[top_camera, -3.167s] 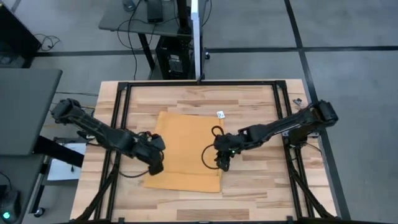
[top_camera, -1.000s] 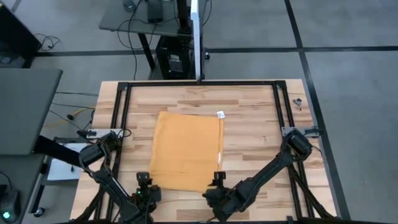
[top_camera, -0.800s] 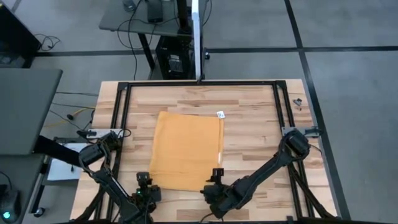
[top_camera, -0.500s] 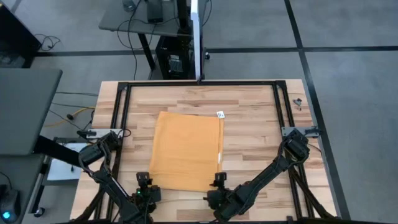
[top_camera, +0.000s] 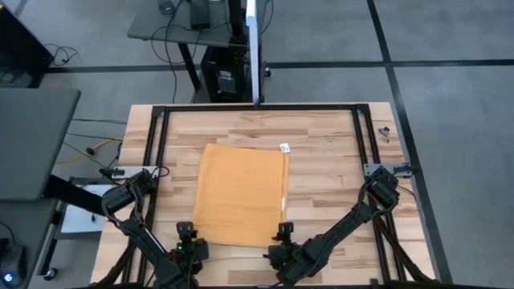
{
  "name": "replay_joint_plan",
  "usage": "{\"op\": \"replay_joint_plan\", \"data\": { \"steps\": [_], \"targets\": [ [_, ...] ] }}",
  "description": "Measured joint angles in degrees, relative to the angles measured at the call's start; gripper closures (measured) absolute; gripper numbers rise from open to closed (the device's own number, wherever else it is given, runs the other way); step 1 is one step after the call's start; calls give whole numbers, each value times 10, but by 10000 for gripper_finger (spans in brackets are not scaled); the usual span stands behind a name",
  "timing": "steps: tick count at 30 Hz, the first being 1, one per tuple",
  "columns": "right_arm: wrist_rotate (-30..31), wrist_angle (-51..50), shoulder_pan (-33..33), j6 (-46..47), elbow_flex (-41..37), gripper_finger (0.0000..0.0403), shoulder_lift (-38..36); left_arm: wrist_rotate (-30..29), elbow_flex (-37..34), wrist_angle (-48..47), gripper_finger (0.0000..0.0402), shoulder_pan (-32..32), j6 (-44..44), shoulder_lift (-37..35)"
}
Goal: Roll towel
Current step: Roll the yellow towel
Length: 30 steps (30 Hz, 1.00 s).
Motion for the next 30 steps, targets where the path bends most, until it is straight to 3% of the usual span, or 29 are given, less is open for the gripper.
{"op": "replay_joint_plan", "data": {
  "steps": [12, 24, 27, 30],
  "targets": [
    [19, -38, -33, -28, 0, 196, 9, -44, 0, 13, 226, 2, 32, 1],
    [9, -43, -42, -30, -9, 249, 10, -88, -44, 26, 228, 2, 34, 1],
    [4, -37, -43, -32, -10, 275, 10, -92, -52, 36, 246, 5, 35, 0],
    [-22, -28, -47, -45, -11, 305, 9, -92, -62, 46, 289, 12, 33, 0]
  ]
}}
